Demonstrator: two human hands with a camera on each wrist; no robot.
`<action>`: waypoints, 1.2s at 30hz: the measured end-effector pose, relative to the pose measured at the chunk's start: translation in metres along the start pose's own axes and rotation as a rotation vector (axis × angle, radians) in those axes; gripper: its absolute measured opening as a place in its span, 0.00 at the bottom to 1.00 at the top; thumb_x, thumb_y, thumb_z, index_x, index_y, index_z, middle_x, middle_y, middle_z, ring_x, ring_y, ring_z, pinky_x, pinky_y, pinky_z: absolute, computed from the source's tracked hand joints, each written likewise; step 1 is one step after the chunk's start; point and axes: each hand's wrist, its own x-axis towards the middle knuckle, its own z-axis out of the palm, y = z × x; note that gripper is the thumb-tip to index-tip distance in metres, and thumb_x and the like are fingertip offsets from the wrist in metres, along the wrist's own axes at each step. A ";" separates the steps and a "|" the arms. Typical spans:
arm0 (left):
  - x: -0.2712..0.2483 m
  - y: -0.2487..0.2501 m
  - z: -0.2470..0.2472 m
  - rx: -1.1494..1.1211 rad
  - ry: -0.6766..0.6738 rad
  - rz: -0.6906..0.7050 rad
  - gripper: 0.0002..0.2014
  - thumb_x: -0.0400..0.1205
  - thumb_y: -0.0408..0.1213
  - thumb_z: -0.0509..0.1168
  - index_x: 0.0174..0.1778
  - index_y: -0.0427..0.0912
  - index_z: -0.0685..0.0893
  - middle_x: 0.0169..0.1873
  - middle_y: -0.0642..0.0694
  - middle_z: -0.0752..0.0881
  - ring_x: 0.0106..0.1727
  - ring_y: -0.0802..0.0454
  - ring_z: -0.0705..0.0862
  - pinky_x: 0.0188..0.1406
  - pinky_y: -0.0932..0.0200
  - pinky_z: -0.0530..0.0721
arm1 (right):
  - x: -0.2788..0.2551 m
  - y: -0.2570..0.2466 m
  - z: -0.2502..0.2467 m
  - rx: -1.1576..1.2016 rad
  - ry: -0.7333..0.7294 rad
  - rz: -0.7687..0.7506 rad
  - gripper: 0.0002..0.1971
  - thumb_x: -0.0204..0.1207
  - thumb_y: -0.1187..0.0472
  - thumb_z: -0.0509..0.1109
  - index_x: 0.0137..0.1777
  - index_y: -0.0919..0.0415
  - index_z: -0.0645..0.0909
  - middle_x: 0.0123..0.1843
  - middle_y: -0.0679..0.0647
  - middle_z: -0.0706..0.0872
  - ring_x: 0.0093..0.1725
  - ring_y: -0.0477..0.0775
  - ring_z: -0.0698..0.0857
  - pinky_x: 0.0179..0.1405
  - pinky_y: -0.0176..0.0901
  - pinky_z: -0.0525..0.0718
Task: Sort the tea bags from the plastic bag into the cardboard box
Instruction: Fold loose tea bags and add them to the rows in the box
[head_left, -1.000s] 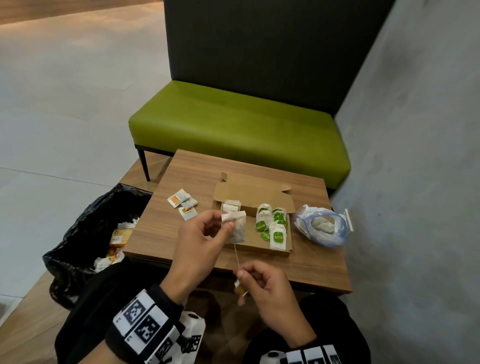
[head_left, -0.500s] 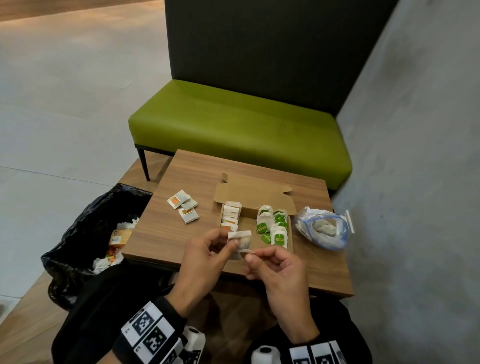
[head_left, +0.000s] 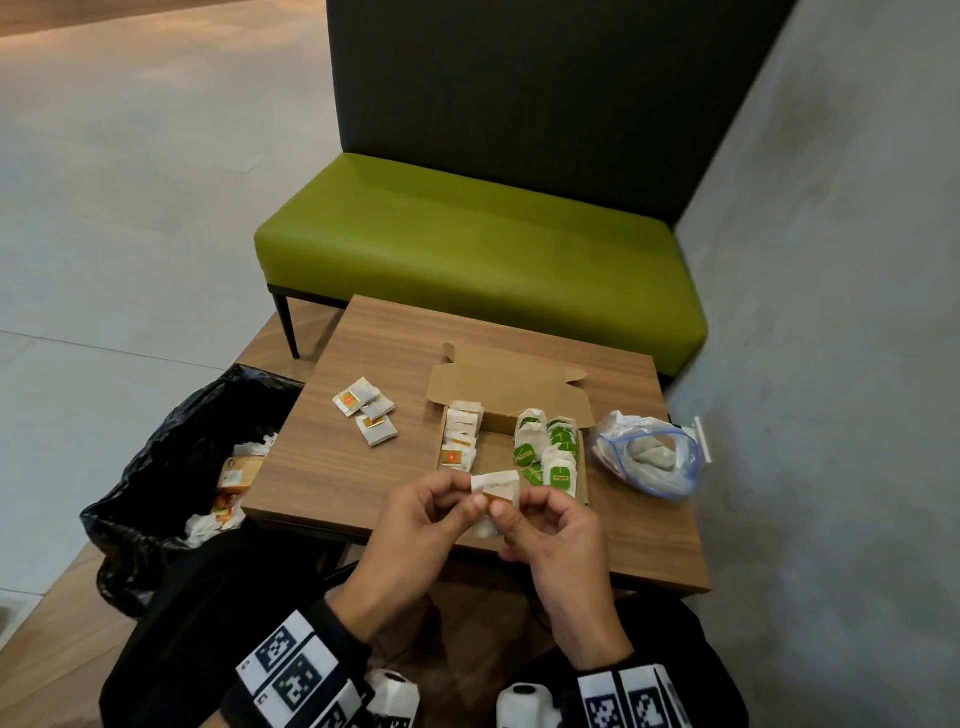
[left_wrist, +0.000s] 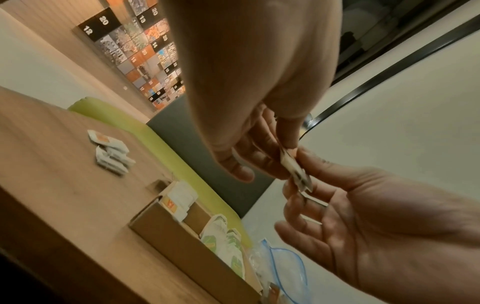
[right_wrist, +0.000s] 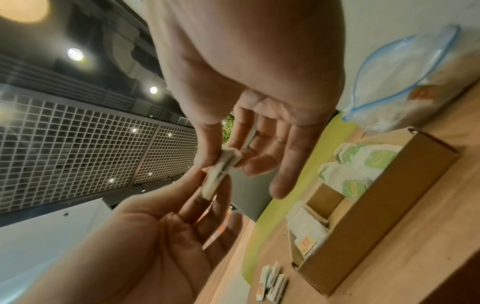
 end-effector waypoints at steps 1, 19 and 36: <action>0.001 0.002 -0.001 0.041 -0.011 0.001 0.10 0.80 0.38 0.69 0.55 0.41 0.88 0.49 0.47 0.92 0.55 0.51 0.90 0.59 0.53 0.87 | 0.000 -0.001 -0.002 -0.004 -0.015 -0.005 0.16 0.63 0.55 0.82 0.48 0.61 0.88 0.41 0.55 0.93 0.42 0.52 0.92 0.40 0.47 0.89; 0.136 0.013 -0.026 0.663 0.051 0.057 0.02 0.80 0.38 0.73 0.44 0.46 0.87 0.35 0.53 0.90 0.38 0.58 0.88 0.37 0.60 0.81 | 0.022 0.032 -0.022 -0.099 0.236 0.027 0.04 0.71 0.53 0.80 0.42 0.51 0.90 0.41 0.45 0.93 0.45 0.50 0.90 0.50 0.63 0.90; 0.195 -0.043 0.007 1.306 0.000 -0.090 0.04 0.80 0.47 0.70 0.45 0.53 0.90 0.45 0.55 0.89 0.54 0.51 0.83 0.64 0.46 0.66 | 0.033 0.053 -0.036 -0.152 0.308 0.090 0.07 0.75 0.60 0.78 0.37 0.49 0.91 0.38 0.44 0.92 0.41 0.50 0.89 0.49 0.64 0.89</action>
